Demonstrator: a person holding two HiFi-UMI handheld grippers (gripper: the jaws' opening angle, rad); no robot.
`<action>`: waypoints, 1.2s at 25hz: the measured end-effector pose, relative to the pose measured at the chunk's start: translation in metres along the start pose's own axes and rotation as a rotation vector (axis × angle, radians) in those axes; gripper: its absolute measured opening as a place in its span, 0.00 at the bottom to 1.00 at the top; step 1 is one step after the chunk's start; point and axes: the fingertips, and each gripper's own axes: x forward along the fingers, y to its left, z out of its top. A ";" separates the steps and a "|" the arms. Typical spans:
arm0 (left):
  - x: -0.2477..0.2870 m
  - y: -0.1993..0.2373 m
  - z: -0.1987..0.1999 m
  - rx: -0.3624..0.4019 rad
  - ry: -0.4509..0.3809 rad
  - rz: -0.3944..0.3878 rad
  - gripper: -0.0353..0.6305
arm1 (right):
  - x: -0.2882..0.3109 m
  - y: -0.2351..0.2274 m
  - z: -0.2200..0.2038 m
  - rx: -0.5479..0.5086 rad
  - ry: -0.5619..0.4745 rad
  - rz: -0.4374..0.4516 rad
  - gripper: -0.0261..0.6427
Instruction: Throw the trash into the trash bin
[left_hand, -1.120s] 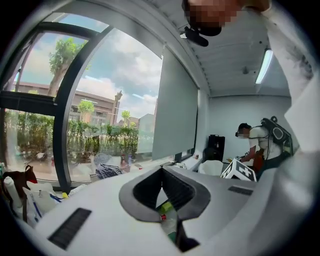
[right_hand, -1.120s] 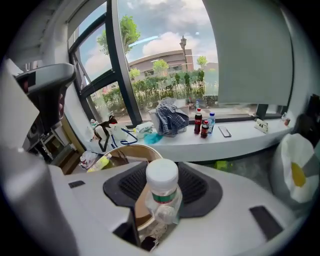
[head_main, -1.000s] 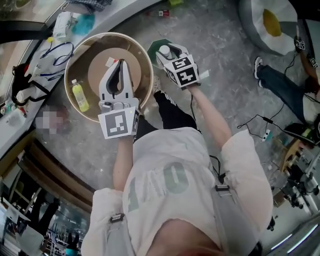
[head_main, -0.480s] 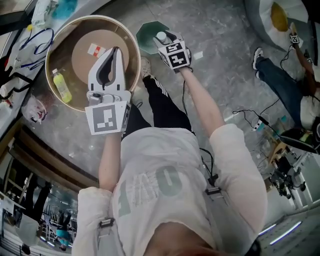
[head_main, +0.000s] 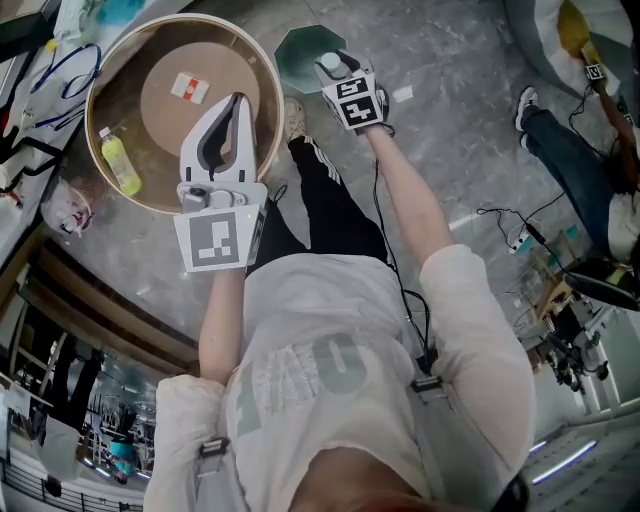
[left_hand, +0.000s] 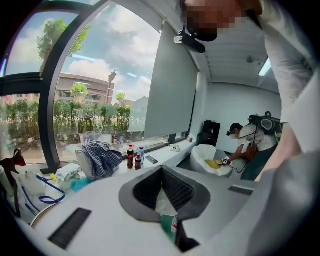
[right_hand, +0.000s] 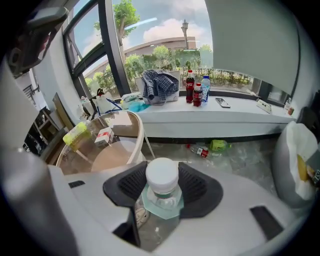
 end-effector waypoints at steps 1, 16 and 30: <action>-0.001 0.000 -0.001 -0.002 0.000 0.002 0.07 | 0.001 0.001 -0.001 0.007 0.004 -0.007 0.34; -0.030 0.007 0.021 0.007 -0.073 0.036 0.07 | -0.016 0.014 0.004 -0.031 0.020 -0.054 0.34; -0.128 0.037 0.082 0.027 -0.284 0.124 0.07 | -0.171 0.099 0.198 0.034 -0.478 -0.100 0.06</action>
